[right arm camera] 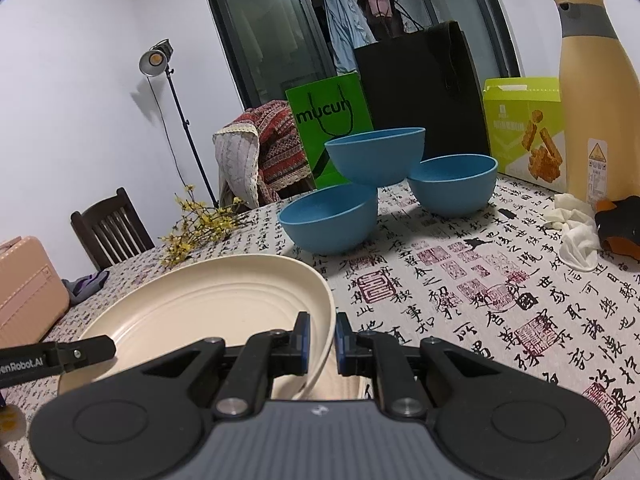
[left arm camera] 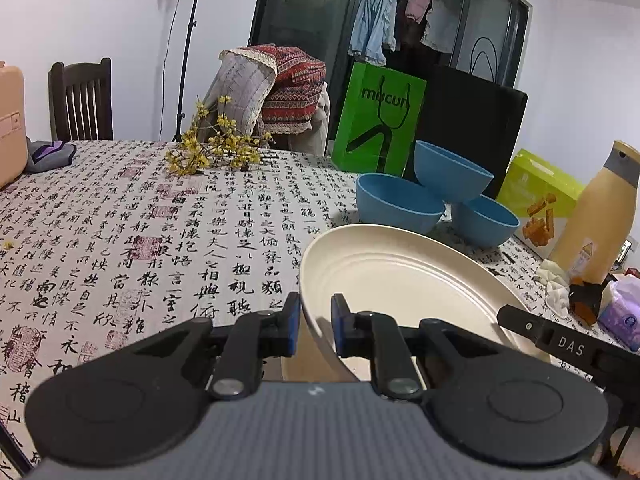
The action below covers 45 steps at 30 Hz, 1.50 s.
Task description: Organize plates and bowls
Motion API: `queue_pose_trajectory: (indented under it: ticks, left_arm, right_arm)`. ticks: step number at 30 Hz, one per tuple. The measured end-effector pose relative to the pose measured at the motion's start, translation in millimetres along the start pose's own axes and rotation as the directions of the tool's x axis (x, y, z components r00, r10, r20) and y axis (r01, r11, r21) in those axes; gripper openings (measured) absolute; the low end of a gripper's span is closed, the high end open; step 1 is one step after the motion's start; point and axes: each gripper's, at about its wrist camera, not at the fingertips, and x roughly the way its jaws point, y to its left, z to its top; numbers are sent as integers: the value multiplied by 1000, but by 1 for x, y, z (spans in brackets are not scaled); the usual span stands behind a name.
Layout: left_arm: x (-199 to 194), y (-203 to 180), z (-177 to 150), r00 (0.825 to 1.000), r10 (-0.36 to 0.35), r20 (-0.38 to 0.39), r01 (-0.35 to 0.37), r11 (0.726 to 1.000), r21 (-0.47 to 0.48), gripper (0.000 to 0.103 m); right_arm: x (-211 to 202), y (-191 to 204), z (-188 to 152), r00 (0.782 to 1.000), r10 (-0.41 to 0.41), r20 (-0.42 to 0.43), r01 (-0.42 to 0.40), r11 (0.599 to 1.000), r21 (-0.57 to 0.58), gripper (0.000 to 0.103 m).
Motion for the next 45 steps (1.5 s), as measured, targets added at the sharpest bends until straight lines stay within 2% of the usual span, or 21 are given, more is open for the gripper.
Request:
queue_pose_trajectory:
  ticks: [6,19,30,38,45]
  left_arm:
    - [8,2,-5,1000,1,-15,-1,1000,5,16]
    - [20,-4,-17,999,26,-27,-24,996,83,16]
    - [24,-4,-22,998,50,-26,-47,992,114,16]
    - [29,-13,-31,996,89,-10,-86,976,202,17]
    - [34,-26,-42,990,132,45,-139,941,308,19]
  right_arm:
    - [4,0,-3,1000,-14,-4,14,1000,-14,12]
    - [11,0,-12,999,-41,-10,40,998,-44,12]
    - [16,9,-21,997,-71,-7,70,992,-109,12]
    - [18,15,-29,995,-103,16,104,980,-169,12]
    - [19,23,-39,987,-144,72,158,952,-263,13]
